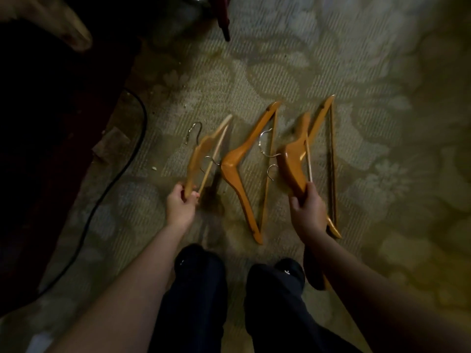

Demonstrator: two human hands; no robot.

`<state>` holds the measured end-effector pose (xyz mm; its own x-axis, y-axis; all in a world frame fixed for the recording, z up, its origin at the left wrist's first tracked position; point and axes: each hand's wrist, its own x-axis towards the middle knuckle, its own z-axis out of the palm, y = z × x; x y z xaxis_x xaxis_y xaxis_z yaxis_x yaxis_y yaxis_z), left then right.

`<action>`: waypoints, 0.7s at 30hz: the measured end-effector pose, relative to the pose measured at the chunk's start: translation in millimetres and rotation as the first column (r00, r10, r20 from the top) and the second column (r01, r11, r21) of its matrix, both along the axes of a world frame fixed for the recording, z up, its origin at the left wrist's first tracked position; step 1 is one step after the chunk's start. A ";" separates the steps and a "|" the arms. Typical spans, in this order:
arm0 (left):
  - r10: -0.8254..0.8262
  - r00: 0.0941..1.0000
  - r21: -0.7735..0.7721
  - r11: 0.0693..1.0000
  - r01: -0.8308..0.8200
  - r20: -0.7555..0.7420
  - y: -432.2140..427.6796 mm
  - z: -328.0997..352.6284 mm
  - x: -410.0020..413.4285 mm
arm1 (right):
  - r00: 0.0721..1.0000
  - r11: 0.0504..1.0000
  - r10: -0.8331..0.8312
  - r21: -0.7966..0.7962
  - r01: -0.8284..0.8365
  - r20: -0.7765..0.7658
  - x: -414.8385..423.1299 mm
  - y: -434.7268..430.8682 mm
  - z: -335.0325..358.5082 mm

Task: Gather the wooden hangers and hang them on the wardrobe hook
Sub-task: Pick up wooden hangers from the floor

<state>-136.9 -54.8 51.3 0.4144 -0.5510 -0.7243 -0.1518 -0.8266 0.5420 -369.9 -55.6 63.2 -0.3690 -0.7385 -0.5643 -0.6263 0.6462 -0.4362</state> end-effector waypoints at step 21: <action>-0.008 0.989 0.217 0.976 -0.024 0.147 40.1 137.4 52.1 | 0.893 0.893 0.451 0.003 -0.451 -0.010 24.2 2.6 150.4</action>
